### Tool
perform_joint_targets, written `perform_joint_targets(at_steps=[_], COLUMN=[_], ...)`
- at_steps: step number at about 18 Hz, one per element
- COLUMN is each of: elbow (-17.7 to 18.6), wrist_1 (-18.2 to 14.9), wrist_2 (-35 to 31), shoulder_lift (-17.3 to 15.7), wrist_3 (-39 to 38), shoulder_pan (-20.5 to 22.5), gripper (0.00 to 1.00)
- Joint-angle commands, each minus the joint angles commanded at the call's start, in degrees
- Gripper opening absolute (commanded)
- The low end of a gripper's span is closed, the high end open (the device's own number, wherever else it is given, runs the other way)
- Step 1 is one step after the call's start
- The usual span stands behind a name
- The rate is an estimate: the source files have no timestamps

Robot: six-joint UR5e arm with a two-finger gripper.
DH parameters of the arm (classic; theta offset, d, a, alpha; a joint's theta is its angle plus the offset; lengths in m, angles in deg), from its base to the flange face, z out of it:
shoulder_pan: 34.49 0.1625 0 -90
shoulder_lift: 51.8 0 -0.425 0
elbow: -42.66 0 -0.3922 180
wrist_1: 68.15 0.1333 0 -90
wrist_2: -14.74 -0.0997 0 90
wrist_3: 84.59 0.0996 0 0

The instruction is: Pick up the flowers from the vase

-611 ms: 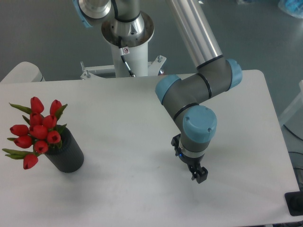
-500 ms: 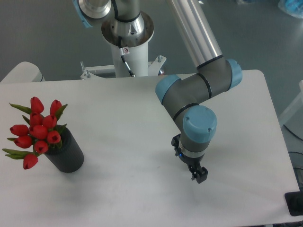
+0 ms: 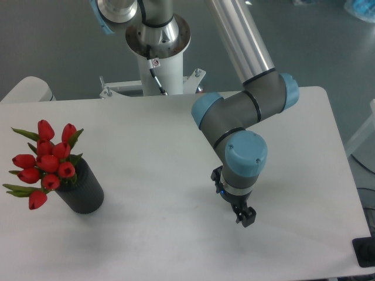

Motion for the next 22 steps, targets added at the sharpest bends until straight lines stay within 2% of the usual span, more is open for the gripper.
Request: perform_joint_targets(at_steps=[4,10,15,20,22], elbow=[0.61,3.6,9.13,14.84,16.78], wrist_1=[0.09,-0.26,-0.09,-0.18,-0.26], wrist_2=[0.09,1.49,13.69,19.59,23.36], shoulder_lift=[-0.35,-2.81,-8.08,-13.26,-14.32], wrist_3=[0.17,0.26,0.35,0.26,0.26], shoulder_pan=[-0.09,-1.32,-0.79,-0.62,-0.44], gripper=[1.0,1.0,1.0,1.0,1.0])
